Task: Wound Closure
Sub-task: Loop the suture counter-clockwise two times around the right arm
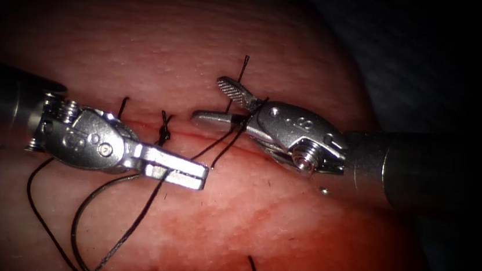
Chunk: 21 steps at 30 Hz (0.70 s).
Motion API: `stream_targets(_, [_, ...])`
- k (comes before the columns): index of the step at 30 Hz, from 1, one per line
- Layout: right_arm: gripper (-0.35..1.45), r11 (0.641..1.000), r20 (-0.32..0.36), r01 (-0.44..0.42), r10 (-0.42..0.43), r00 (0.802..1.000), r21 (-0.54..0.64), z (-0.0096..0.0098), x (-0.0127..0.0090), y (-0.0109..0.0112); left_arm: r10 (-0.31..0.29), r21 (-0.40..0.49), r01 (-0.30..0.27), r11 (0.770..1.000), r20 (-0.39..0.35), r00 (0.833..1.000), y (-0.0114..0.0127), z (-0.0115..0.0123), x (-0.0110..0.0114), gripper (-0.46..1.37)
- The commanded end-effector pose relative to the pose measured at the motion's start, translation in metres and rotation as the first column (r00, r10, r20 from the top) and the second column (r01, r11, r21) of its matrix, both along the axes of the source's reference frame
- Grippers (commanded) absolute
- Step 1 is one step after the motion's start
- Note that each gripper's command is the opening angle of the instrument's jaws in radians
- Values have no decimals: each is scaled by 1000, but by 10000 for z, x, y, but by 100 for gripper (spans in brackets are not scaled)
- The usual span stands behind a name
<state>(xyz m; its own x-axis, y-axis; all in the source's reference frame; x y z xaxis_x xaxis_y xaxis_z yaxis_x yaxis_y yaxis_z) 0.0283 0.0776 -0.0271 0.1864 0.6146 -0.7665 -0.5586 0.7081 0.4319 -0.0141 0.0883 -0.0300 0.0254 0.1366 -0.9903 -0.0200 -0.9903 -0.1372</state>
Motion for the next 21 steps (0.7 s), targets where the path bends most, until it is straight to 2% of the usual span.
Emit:
stream_targets(1, [118, 1000, -14, 13, -13, 1000, 4, 0, 2, 0, 9, 3, -9, 1000, 1, 1000, 2, 0, 0, -35])
stream_targets(3, [113, 999, -29, 30, -30, 999, 11, -1, 6, -1, 14, 4, -14, 1000, 0, 1000, 4, 0, 1, -35])
stream_targets(6, [82, 997, -54, 68, -67, 996, 25, -3, 10, -4, 17, 7, -17, 1000, 0, 1000, 8, 0, 2, -35])
stream_targets(7, [36, 995, -57, 92, -89, 994, 37, -5, 11, -5, 16, 10, -16, 1000, -1, 1000, 11, 0, 3, -35])
stream_targets(8, [-23, 992, -59, 115, -112, 992, 50, -7, 12, -7, 18, 12, -18, 1000, 6, 1000, 15, -1, 3, -35])
stream_targets(9, [-35, 990, -62, 136, -134, 989, 39, -9, 11, -8, 21, 16, -22, 1000, 13, 1000, 20, -2, 4, -35])
stream_targets(11, [-35, 987, -79, 161, -159, 984, 16, -10, 11, -9, 29, 14, -30, 999, 22, 999, 26, -3, 6, -35])
stream_targets(13, [-35, 977, -112, 211, -212, 971, -23, -12, 10, -12, 46, 20, -47, 999, 45, 998, 37, -4, 8, -35])
stream_targets(16, [-35, 967, -125, 253, -256, 959, -39, -14, 11, -15, 66, 22, -68, 997, 67, 996, 45, -3, 8, -35])
stream_targets(18, [-35, 954, -163, 297, -301, 940, -47, -15, 12, -20, 85, 20, -88, 996, 99, 991, 50, -2, 6, -35])
stream_targets(21, [-35, 944, -203, 323, -331, 922, -73, -15, 12, -24, 121, 11, -123, 992, 134, 984, 54, 4, 4, -35])
